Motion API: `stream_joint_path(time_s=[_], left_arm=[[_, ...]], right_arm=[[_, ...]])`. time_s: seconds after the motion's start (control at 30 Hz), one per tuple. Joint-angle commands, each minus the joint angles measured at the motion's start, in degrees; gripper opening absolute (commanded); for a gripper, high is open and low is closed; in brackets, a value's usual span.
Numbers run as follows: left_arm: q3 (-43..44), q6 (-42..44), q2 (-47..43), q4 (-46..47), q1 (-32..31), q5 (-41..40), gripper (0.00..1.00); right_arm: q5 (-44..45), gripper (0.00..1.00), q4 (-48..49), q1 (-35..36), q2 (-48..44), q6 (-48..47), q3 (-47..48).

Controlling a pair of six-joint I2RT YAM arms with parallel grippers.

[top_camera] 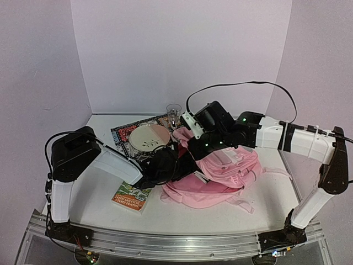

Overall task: Pack the student bag
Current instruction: Place the book in the largest pocket of the bag.

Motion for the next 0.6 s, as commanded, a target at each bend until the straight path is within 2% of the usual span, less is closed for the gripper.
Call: stream_joint_path(time_s=[0.0, 0.2, 0.33, 0.57], left_arm=[[3.45, 8.52, -5.18, -6.88, -0.65, -4.86, 0.72], [3.97, 12.04, -10.16, -17.95, -1.35, -9.59, 0.82], [3.40, 12.96, -14.10, -24.21, -1.49, -9.63, 0.87], [-0.19, 14.02, -24.30, -37.76, -1.40, -9.35, 0.89]], right_arm=[[2.48, 0.00, 4.99, 0.29, -4.19, -0.62, -0.32], [4.08, 0.00, 4.59, 0.27, -5.68, -0.69, -2.28], [5.60, 0.00, 3.95, 0.20, -6.56, -0.65, -4.26], [7.53, 0.00, 0.76, -1.40, -9.76, 0.91, -10.86]])
